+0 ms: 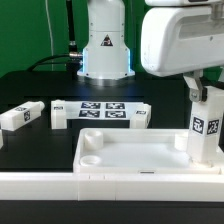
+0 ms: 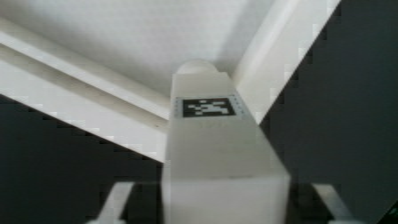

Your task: Assemble desk

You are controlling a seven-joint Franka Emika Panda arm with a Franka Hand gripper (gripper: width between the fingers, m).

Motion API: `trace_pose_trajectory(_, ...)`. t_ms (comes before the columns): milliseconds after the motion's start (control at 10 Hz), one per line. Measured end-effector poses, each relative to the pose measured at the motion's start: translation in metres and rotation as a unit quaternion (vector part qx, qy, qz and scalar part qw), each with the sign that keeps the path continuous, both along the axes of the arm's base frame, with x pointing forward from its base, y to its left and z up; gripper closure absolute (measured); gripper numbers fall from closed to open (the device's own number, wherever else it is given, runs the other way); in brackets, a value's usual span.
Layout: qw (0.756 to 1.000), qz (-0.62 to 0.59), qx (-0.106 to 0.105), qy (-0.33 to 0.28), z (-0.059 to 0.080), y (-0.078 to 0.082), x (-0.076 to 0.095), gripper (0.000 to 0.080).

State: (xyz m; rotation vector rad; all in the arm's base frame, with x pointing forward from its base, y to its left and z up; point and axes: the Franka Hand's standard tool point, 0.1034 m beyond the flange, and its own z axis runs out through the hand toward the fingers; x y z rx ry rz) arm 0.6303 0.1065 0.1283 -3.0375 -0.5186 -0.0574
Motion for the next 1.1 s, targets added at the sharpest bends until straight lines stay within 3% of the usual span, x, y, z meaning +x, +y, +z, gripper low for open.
trace_pose_trajectory(500, 0.980, -0.200, 0.018, 0.011, -0.0009, -0.0038, -0.0009, 0.0511)
trace_pose_trajectory(900, 0.917, -0.397, 0.035, 0.025, -0.0018, -0.0070, -0.0023, 0.0511)
trace_pose_trajectory(1100, 0.872, -0.485, 0.053, 0.041, -0.0021, -0.0094, -0.0016, 0.0509)
